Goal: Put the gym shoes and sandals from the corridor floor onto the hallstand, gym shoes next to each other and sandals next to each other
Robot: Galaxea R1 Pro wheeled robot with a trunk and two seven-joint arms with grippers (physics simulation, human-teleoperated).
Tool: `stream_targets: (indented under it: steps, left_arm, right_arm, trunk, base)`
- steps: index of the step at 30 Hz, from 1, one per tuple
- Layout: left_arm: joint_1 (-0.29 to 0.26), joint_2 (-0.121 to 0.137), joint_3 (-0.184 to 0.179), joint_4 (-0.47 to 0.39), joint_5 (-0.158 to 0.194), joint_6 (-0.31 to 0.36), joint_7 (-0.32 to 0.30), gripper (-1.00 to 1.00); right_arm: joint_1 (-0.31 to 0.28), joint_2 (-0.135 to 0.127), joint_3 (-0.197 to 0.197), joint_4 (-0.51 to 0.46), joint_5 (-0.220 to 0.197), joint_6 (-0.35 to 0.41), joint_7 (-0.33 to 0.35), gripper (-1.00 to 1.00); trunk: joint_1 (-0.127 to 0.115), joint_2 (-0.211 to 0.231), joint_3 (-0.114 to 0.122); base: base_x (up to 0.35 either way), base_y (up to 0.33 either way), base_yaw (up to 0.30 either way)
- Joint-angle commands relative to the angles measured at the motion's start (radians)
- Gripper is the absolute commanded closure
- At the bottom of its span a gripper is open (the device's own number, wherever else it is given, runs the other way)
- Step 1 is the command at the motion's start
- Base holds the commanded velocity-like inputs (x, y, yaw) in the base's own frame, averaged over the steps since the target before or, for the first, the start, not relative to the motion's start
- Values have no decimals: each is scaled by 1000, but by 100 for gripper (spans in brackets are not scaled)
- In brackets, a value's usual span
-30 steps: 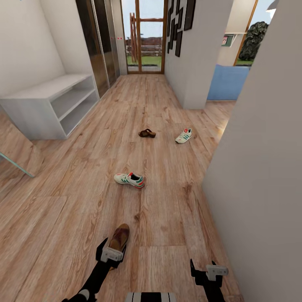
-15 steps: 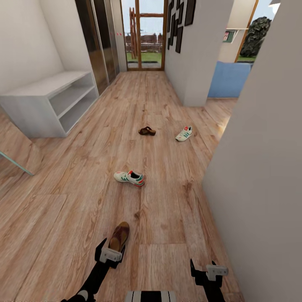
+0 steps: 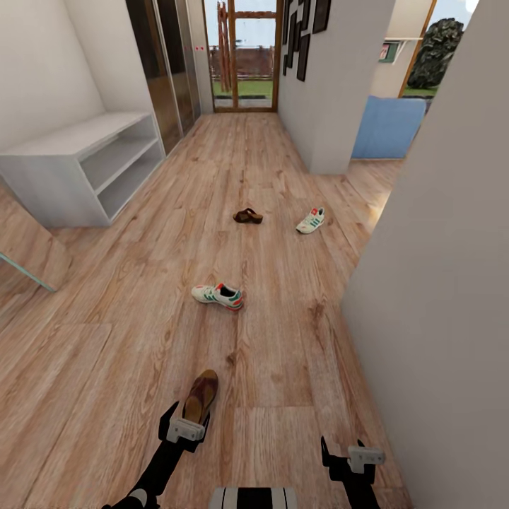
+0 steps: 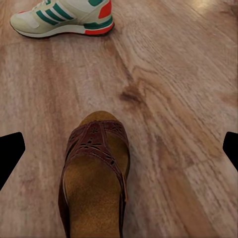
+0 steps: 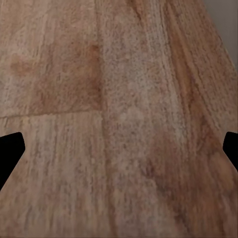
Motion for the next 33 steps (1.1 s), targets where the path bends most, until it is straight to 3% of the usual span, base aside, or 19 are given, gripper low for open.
stream_targets:
  steps: [1, 33]
  left_arm:
    - [0, 0, 0, 0, 0, 0, 0, -100]
    - [0, 2, 3, -2, 3, -1, 0, -100]
  right_arm:
    - [0, 0, 0, 0, 0, 0, 0, -100]
    - [0, 0, 0, 0, 0, 0, 0, -100]
  trunk:
    - [0, 0, -2]
    - [0, 0, -51]
  base:
    - [0, 0, 0]
    - [0, 0, 0]
